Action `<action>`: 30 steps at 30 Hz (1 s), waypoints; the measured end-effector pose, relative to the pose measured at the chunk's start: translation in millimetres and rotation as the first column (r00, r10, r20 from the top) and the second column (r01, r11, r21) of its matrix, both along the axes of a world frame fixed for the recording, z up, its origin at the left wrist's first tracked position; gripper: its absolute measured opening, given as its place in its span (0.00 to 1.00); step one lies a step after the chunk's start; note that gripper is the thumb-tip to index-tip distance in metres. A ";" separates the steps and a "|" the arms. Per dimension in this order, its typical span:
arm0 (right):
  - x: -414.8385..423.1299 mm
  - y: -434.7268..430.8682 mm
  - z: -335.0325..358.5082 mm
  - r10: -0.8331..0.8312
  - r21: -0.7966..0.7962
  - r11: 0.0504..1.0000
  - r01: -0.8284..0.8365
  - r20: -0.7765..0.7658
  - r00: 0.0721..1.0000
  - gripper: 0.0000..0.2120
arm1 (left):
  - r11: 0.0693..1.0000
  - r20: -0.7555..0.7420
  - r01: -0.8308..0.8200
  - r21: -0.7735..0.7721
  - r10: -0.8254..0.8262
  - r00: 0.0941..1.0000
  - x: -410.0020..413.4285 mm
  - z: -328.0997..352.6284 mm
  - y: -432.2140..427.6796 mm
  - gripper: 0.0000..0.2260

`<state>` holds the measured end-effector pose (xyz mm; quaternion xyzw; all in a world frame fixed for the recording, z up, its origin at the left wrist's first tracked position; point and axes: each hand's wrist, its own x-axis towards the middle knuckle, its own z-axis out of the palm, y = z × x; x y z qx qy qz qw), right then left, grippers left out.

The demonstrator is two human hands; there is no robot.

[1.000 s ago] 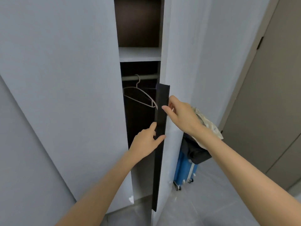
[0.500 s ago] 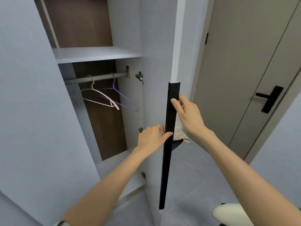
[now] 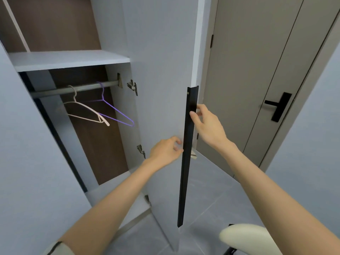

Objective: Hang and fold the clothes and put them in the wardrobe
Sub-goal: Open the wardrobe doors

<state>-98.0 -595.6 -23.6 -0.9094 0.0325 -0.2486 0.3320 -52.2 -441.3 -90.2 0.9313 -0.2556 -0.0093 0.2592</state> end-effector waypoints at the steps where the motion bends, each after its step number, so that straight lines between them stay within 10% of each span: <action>1: -6.2 2.1 -1.4 -0.055 -0.061 0.997 0.056 0.021 0.998 0.14 | 1.000 0.022 -0.014 0.010 0.014 1.000 -2.7 -0.4 8.8 0.12; 8: -44.7 67.8 -21.4 0.045 -0.356 0.934 -0.018 0.067 0.997 0.10 | 0.930 0.273 -0.350 0.113 0.310 0.911 -22.4 -6.5 126.8 0.14; 15: 3.1 165.3 -28.1 0.256 -0.504 0.834 -0.222 -0.002 0.967 0.13 | 0.627 0.349 -0.760 0.170 0.683 0.642 -32.3 -7.1 265.9 0.31; 30: 185.0 411.7 -19.5 0.335 -0.584 0.764 -0.276 -0.007 0.942 0.27 | 0.505 0.504 -0.842 0.191 0.686 0.526 94.9 -30.7 429.1 0.49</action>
